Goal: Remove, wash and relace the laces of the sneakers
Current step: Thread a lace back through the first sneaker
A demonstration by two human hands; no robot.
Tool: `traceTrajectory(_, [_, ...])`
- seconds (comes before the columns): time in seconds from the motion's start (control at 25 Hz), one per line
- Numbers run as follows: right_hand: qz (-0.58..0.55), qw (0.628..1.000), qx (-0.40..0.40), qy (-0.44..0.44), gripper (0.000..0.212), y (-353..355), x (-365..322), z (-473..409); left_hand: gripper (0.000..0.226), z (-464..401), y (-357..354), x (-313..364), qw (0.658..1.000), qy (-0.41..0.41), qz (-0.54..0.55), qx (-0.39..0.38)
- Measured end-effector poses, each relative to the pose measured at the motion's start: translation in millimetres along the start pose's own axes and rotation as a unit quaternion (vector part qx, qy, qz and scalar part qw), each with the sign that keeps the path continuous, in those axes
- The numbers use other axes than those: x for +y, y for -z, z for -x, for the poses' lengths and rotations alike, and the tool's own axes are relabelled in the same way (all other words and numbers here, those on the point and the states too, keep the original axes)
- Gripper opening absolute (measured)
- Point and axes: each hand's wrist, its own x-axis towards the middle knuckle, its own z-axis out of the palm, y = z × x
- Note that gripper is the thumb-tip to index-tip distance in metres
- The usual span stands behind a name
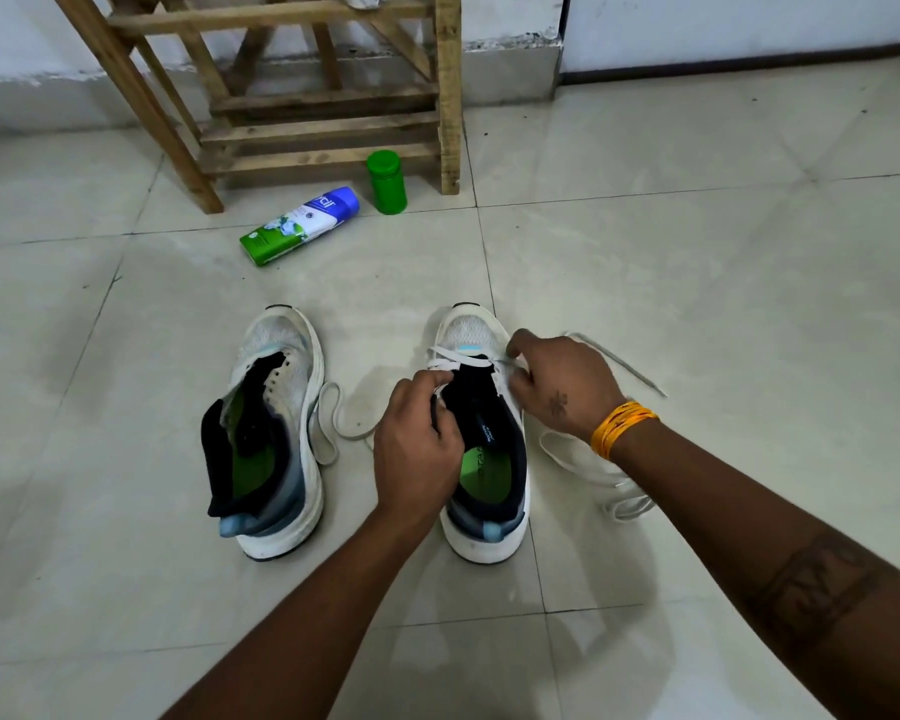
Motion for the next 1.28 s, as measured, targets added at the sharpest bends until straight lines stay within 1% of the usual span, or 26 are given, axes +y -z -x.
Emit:
traceTrajectory(0.04, [-0.014,1.000,-0.003,0.020,0.023,-3,-7,0,0.038,0,0,1,1.000,-0.002,-0.004,0.001])
traceTrajectory(0.08, [-0.009,1.000,-0.008,0.014,0.022,-6,-9,-1,0.038,0,0,1,1.000,-0.003,-0.008,0.003])
traceTrajectory(0.12, [0.011,1.000,-0.007,-0.018,0.021,-8,-4,-3,0.038,1,1,2,1.000,-0.002,-0.010,0.005])
traceTrajectory(0.16, [0.044,0.997,-0.010,-0.069,0.019,-7,5,-5,0.037,1,1,2,1.000,0.002,-0.012,0.007])
traceTrajectory(0.24, [0.100,0.980,-0.036,-0.170,0.018,-2,26,-6,0.037,2,1,3,1.000,0.008,-0.016,0.014])
traceTrajectory(0.28, [0.115,0.974,-0.052,-0.189,0.020,1,35,-5,0.037,2,1,3,1.000,0.010,-0.016,0.016])
traceTrajectory(0.32, [0.117,0.976,-0.055,-0.178,0.022,4,38,-5,0.037,3,1,4,1.000,0.009,-0.015,0.015])
traceTrajectory(0.36, [0.096,0.985,-0.040,-0.137,0.023,4,36,-6,0.037,2,1,3,1.000,0.006,-0.014,0.013])
traceTrajectory(0.44, [0.008,1.000,-0.007,-0.025,0.026,3,18,-7,0.038,1,0,2,1.000,0.003,-0.015,0.009])
traceTrajectory(0.48, [-0.016,1.000,-0.004,0.020,0.025,0,8,-8,0.038,0,0,2,1.000,0.004,-0.015,0.008])
traceTrajectory(0.52, [-0.012,0.999,-0.007,0.045,0.025,-4,-1,-8,0.038,0,0,3,1.000,0.006,-0.016,0.009])
traceTrajectory(0.56, [0.007,0.999,-0.013,0.046,0.023,-9,-4,-6,0.038,1,0,2,1.000,0.009,-0.015,0.009])
traceTrajectory(0.6, [0.028,0.999,-0.010,0.021,0.021,-11,-2,-5,0.037,2,0,2,1.000,0.011,-0.013,0.009])
traceTrajectory(0.72, [0.068,0.990,-0.004,-0.127,0.018,-5,24,0,0.035,3,0,1,0.999,0.024,-0.013,0.018])
traceTrajectory(0.76, [0.078,0.985,-0.017,-0.153,0.019,-3,31,1,0.035,4,0,1,0.999,0.027,-0.015,0.022])
traceTrajectory(0.8, [0.085,0.984,-0.022,-0.154,0.021,-2,34,2,0.035,4,0,2,0.999,0.029,-0.015,0.022])
traceTrajectory(0.84, [0.079,0.988,-0.014,-0.133,0.024,-2,31,2,0.035,3,-1,3,0.999,0.028,-0.014,0.020])
traceTrajectory(0.92, [0.041,0.998,0.007,-0.041,0.033,-2,12,-3,0.037,3,-1,4,1.000,0.019,-0.011,0.019])
traceTrajectory(0.96, [0.031,0.999,0.005,0.007,0.032,-5,2,-4,0.037,2,-1,4,1.000,0.015,-0.012,0.019])
traceTrajectory(1.0, [0.033,0.999,-0.003,0.035,0.027,-8,-4,-4,0.037,2,-1,2,1.000,0.013,-0.012,0.017])
traceTrajectory(1.04, [0.042,0.998,-0.010,0.035,0.020,-10,-5,-4,0.037,2,-1,1,1.000,0.014,-0.010,0.015])
traceTrajectory(1.12, [0.053,0.998,-0.004,-0.023,0.014,-13,7,-2,0.036,4,-1,1,1.000,0.022,-0.005,0.014])
traceTrajectory(1.16, [0.040,0.998,0.009,-0.052,0.014,-14,13,0,0.036,4,0,1,0.999,0.028,-0.004,0.015])
traceTrajectory(1.2, [0.011,0.998,0.025,-0.059,0.015,-14,18,3,0.035,5,0,2,0.999,0.032,-0.002,0.015])
traceTrajectory(1.28, [-0.064,0.997,0.044,-0.010,0.022,-14,15,7,0.027,3,1,3,0.999,0.028,0.005,0.014])
